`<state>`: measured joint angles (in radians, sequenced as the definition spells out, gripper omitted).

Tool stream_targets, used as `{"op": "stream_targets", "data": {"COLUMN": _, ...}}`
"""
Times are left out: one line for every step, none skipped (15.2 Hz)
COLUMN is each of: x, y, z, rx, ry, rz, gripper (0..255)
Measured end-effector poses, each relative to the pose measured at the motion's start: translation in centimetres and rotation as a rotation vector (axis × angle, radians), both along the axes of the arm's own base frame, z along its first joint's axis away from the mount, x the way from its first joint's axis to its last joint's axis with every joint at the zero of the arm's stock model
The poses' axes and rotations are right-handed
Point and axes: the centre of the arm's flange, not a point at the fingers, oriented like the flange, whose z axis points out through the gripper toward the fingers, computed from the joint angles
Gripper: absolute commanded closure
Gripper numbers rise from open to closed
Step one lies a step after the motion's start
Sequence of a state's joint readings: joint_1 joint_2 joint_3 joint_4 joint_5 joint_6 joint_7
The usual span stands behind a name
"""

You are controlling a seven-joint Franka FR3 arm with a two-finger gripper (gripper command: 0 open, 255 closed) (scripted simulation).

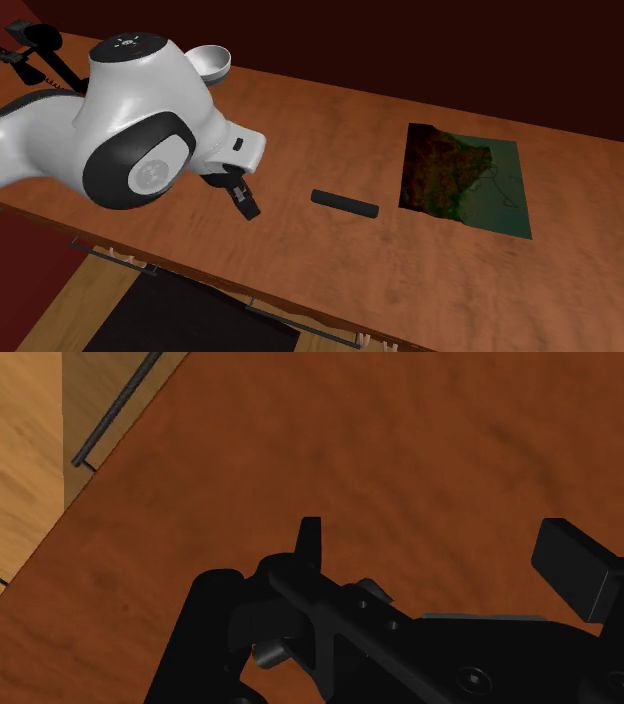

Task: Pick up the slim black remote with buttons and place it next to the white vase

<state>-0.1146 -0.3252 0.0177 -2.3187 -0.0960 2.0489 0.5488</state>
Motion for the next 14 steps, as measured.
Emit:
{"op": "stream_targets", "data": {"x": 0.9, "y": -0.5, "z": -0.4, "rx": -0.005, "ry": -0.004, "rz": -0.039, "gripper": 0}}
{"op": "stream_targets", "data": {"x": 2.0, "y": -0.9, "z": -1.1, "rx": -0.010, "ry": -0.009, "rz": -0.078, "gripper": 0}}
{"op": "stream_targets", "data": {"x": 2.9, "y": -1.2, "z": -1.6, "rx": -0.015, "ry": -0.012, "rz": -0.118, "gripper": 0}}
{"op": "stream_targets", "data": {"x": 3.9, "y": -1.9, "z": -2.2, "rx": -0.020, "ry": -0.017, "rz": -0.157, "gripper": 0}}
{"op": "stream_targets", "data": {"x": 4.8, "y": -2.4, "z": -3.1, "rx": -0.025, "ry": -0.020, "rz": -0.196, "gripper": 0}}
{"op": "stream_targets", "data": {"x": 5.9, "y": -3.0, "z": -3.8, "rx": -0.029, "ry": -0.024, "rz": -0.236, "gripper": 0}}
{"op": "stream_targets", "data": {"x": 6.7, "y": -3.9, "z": -4.5, "rx": -0.035, "ry": -0.028, "rz": -0.276, "gripper": 0}}
{"op": "stream_targets", "data": {"x": 7.3, "y": -4.3, "z": -4.9, "rx": -0.039, "ry": -0.032, "rz": -0.314, "gripper": 0}}
{"op": "stream_targets", "data": {"x": 8.1, "y": -5.3, "z": -5.5, "rx": -0.044, "ry": -0.036, "rz": -0.354, "gripper": 0}}
{"op": "stream_targets", "data": {"x": 8.9, "y": -5.9, "z": -5.9, "rx": -0.049, "ry": -0.040, "rz": -0.393, "gripper": 0}}
{"op": "stream_targets", "data": {"x": 9.9, "y": -6.5, "z": -6.5, "rx": -0.054, "ry": -0.044, "rz": -0.433, "gripper": 0}}
{"op": "stream_targets", "data": {"x": 10.6, "y": -7.5, "z": -7.3, "rx": -0.059, "ry": -0.048, "rz": -0.472, "gripper": 0}}
{"op": "stream_targets", "data": {"x": 11.5, "y": -8.4, "z": -7.7, "rx": -0.064, "ry": -0.052, "rz": -0.512, "gripper": 0}}
{"op": "stream_targets", "data": {"x": 12.0, "y": -9.2, "z": -8.4, "rx": -0.069, "ry": -0.056, "rz": -0.551, "gripper": 0}}
